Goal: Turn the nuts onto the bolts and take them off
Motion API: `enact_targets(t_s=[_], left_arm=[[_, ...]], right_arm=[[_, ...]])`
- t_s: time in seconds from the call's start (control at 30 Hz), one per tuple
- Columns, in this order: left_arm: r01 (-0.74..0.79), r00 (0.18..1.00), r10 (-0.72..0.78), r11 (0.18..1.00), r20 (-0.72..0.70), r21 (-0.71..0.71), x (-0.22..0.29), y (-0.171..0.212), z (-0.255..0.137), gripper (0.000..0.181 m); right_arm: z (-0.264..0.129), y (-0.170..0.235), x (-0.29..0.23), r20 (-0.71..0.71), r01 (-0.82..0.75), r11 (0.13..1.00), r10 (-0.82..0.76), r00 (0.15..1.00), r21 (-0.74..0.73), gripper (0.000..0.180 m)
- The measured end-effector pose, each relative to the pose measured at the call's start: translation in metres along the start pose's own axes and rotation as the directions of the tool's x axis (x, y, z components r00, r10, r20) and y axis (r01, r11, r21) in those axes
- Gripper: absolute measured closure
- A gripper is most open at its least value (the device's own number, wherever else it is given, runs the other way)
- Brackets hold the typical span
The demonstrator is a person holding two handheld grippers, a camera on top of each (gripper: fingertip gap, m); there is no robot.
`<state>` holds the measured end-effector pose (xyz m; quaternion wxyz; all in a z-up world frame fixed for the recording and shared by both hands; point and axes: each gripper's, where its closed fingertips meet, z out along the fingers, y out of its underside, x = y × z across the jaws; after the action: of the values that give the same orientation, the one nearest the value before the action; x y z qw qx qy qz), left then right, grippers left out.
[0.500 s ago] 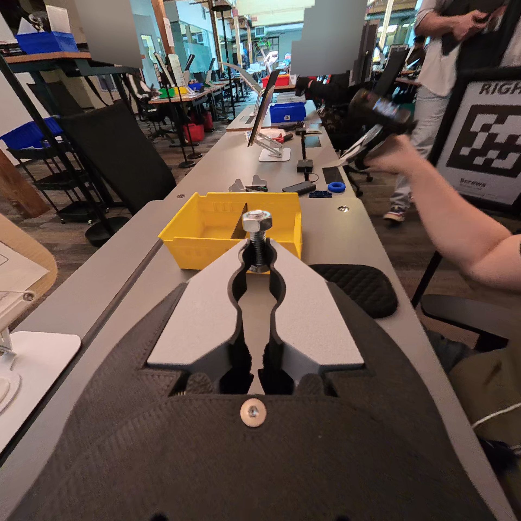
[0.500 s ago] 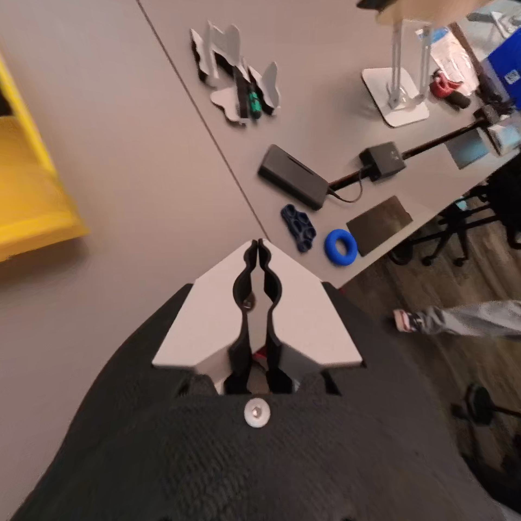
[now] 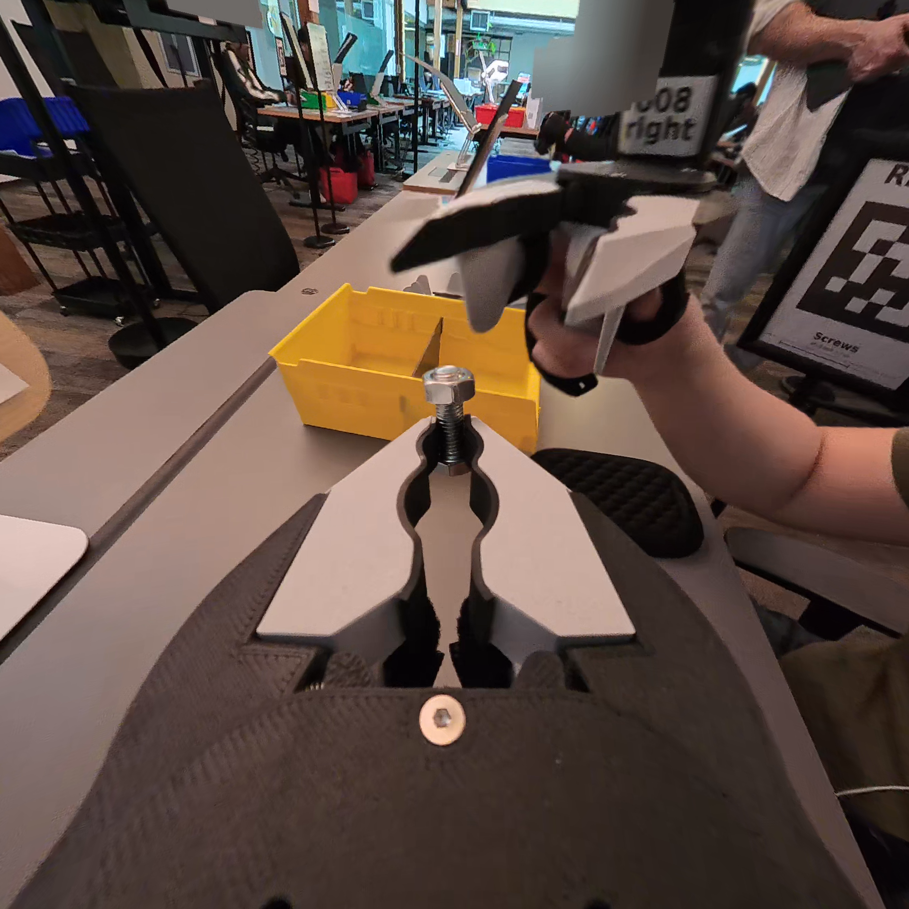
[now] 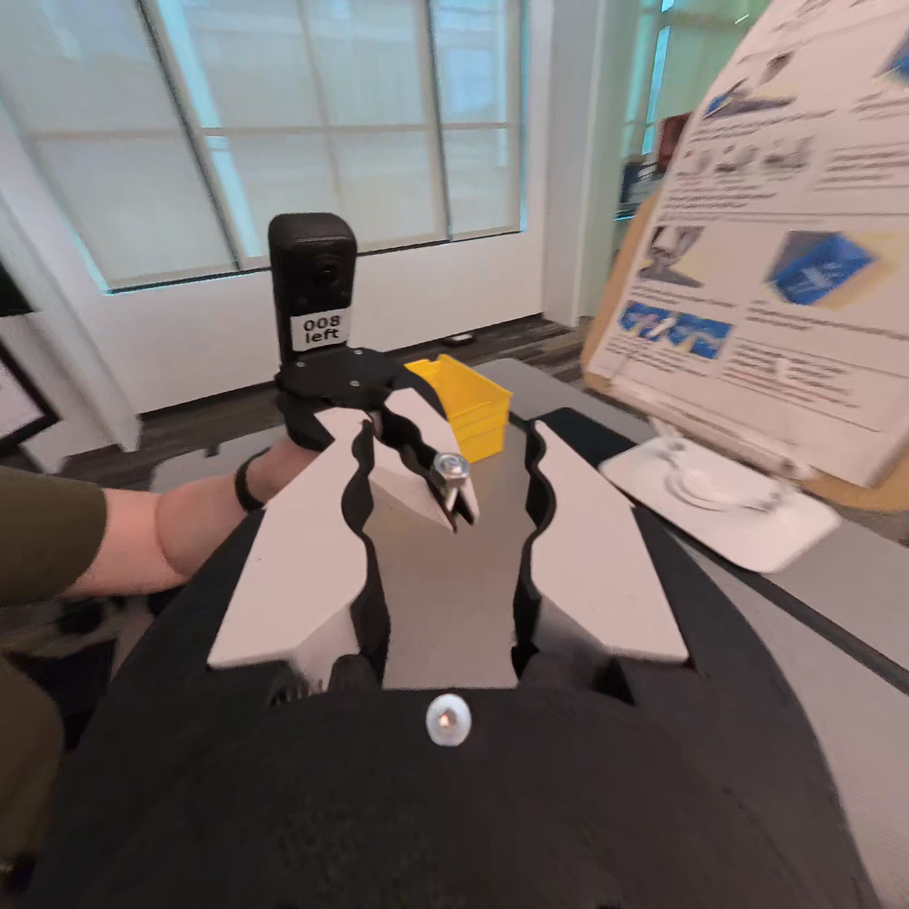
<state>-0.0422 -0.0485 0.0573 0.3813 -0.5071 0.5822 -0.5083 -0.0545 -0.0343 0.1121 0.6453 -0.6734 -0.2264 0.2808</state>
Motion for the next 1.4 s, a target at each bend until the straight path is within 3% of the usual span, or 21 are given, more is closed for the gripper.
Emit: enact_targets(t_s=[0.17, 0.27, 0.33, 0.53, 0.87, 1.03, 1.4], left_arm=[[-0.005, 0.999, 0.003, 0.998, 0.036, 0.057, -0.009, -0.014, -0.013, 0.174], [-0.025, 0.998, 0.020, 0.996, 0.062, 0.089, -0.013, -0.023, -0.024, 0.174], [-0.015, 0.998, 0.009, 0.993, 0.055, 0.114, -0.014, -0.028, -0.030, 0.174], [-0.018, 0.997, 0.011, 0.995, 0.071, 0.098, -0.022, -0.022, -0.025, 0.174], [-0.026, 0.999, 0.023, 0.996, 0.039, 0.081, -0.013, -0.016, -0.014, 0.174], [-0.020, 0.999, 0.017, 0.997, 0.029, 0.078, -0.011, -0.015, -0.012, 0.174], [0.028, 0.999, -0.025, 0.994, -0.028, 0.105, -0.004, -0.019, -0.014, 0.173]], right_arm=[[0.038, 0.011, 0.009, 0.120, -0.012, 0.997, 0.021, 0.993, -0.074, 0.126], [0.035, 0.006, 0.014, 0.212, -0.055, 0.998, 0.059, 0.976, -0.024, 0.123], [0.029, 0.006, 0.024, 0.231, -0.112, 0.993, 0.103, 0.967, 0.024, 0.137], [0.027, 0.003, 0.019, 0.330, -0.195, 0.978, 0.160, 0.930, 0.074, 0.126], [0.022, 0.006, 0.025, 0.377, -0.261, 0.962, 0.215, 0.901, 0.075, 0.125], [0.039, 0.018, 0.005, 0.374, -0.185, 0.982, 0.165, 0.913, 0.020, 0.119], [0.016, 0.018, 0.022, 0.485, -0.334, 0.942, 0.276, 0.830, 0.036, 0.120]])
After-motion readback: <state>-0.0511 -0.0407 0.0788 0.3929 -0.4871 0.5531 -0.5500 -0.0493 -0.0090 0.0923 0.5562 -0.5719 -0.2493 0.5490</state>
